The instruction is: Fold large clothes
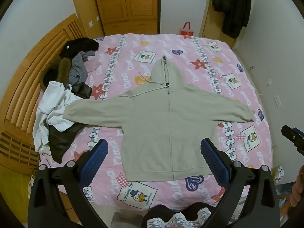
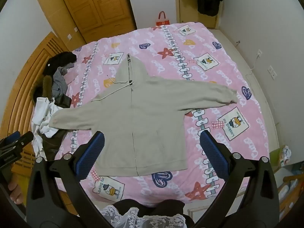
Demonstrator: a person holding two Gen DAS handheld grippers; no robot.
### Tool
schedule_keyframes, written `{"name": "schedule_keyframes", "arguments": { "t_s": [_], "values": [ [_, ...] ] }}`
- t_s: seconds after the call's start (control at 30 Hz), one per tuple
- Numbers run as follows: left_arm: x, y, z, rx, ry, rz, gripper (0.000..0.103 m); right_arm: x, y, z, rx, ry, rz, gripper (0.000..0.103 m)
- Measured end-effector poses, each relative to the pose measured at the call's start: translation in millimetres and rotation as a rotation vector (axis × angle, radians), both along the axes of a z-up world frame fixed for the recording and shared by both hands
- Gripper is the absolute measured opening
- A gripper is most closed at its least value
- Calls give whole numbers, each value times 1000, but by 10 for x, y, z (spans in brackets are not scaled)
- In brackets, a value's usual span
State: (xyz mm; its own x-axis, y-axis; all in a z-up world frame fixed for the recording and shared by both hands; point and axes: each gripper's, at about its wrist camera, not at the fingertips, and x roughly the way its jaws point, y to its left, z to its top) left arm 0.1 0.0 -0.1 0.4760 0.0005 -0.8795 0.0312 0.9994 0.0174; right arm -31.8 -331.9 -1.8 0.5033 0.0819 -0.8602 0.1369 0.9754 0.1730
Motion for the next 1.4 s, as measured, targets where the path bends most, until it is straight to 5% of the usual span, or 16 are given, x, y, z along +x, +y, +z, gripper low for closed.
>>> {"name": "schedule_keyframes", "arguments": {
  "t_s": [1.0, 1.4],
  "values": [
    [-26, 73, -24, -50, 21, 51, 95, 47, 150, -63, -7, -13, 69, 98],
    [-217, -154, 104, -95, -15, 134, 95, 97, -271, -96, 11, -4, 171, 98]
  ]
}}
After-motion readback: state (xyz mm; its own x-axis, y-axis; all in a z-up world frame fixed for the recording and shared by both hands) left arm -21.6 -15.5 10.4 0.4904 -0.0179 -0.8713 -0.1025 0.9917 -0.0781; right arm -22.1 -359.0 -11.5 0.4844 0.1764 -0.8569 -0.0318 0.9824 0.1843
